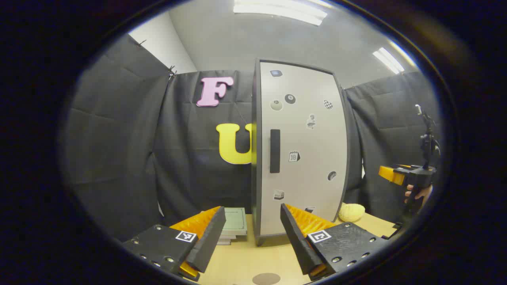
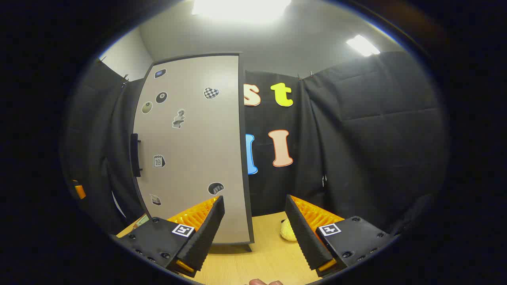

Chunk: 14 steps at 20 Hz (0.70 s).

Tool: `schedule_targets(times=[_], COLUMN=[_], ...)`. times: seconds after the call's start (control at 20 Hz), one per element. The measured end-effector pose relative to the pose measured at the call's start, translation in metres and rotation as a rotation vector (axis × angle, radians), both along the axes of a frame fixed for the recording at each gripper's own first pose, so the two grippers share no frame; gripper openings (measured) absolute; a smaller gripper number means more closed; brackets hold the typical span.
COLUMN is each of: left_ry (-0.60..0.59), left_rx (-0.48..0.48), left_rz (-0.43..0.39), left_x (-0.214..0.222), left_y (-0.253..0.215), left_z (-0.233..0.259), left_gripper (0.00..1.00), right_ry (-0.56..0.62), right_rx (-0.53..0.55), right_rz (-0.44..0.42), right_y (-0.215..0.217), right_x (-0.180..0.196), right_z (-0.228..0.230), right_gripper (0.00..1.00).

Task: Open the cabinet door with the right hand, grasp the bottle in the cabinet with the left hand and place it on the coaster, then close the cabinet door with the right hand.

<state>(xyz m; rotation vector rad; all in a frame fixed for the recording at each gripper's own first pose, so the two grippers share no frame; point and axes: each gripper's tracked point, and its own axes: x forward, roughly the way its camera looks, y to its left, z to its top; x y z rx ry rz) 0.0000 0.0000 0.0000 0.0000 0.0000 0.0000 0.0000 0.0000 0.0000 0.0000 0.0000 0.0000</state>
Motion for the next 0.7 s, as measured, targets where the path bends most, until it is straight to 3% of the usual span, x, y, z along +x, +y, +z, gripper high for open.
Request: schedule_targets(times=[0.7], left_ry=[0.016], left_rx=[0.009], left_rz=[0.024], left_x=[-0.011], left_y=[0.007], left_z=[-0.016], left_gripper=[0.86], right_ry=[0.027], right_rx=[-0.004], right_rz=[0.048], right_y=[0.012], right_x=[0.001], right_z=[-0.006], right_gripper=[0.98])
